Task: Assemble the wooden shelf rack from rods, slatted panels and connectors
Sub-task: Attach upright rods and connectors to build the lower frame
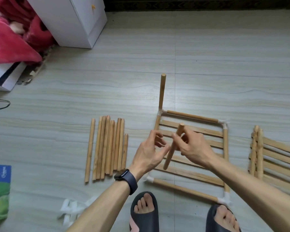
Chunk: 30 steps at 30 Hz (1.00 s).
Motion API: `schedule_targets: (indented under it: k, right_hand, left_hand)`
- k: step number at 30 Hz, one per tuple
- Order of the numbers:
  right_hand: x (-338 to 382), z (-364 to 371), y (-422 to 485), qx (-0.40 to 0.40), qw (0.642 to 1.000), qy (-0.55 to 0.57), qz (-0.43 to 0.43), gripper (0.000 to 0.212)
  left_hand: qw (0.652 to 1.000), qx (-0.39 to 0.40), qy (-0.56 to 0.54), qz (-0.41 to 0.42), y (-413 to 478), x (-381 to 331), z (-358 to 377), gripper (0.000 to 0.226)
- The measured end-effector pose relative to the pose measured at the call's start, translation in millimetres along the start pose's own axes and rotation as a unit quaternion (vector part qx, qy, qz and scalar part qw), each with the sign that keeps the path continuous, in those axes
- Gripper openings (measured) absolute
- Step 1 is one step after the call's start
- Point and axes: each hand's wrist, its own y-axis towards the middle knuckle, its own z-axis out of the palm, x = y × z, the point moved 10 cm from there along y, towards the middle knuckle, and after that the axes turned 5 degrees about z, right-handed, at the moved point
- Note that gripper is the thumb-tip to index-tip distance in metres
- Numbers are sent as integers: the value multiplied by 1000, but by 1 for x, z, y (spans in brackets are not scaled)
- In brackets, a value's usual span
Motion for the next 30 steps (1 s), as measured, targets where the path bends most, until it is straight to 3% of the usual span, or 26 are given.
schedule_targets:
  k: [4, 8, 11, 14, 18, 22, 27, 30]
  right_hand:
    - [-8, -4, -42, -68, 997, 40, -18, 31]
    - [-6, 19, -69, -56, 994, 89, -28, 33]
    - [-2, 32, -72, -56, 993, 102, -32, 29]
    - [3, 40, -71, -47, 994, 84, -42, 26]
    - [28, 44, -75, -61, 986, -34, -151, 16]
    - [45, 44, -78, -58, 971, -101, -210, 19]
    - [68, 87, -105, 74, 927, -227, -291, 31]
    - [85, 112, -113, 94, 910, -255, -315, 27]
  left_hand:
    - [980, 22, 60, -187, -56, 91, 3, 29]
    - [945, 53, -50, -318, -97, 138, 10, 28]
    - [944, 105, -67, -304, -97, 135, 18, 44]
    - [954, 132, 17, -269, -94, 134, 20, 31]
    - [953, 151, 123, -231, -92, 137, 14, 21]
    - [949, 169, 181, -197, -91, 133, 15, 33]
    - [947, 161, 190, -204, -93, 134, 15, 27]
    - [946, 143, 212, -198, -95, 135, 12, 27]
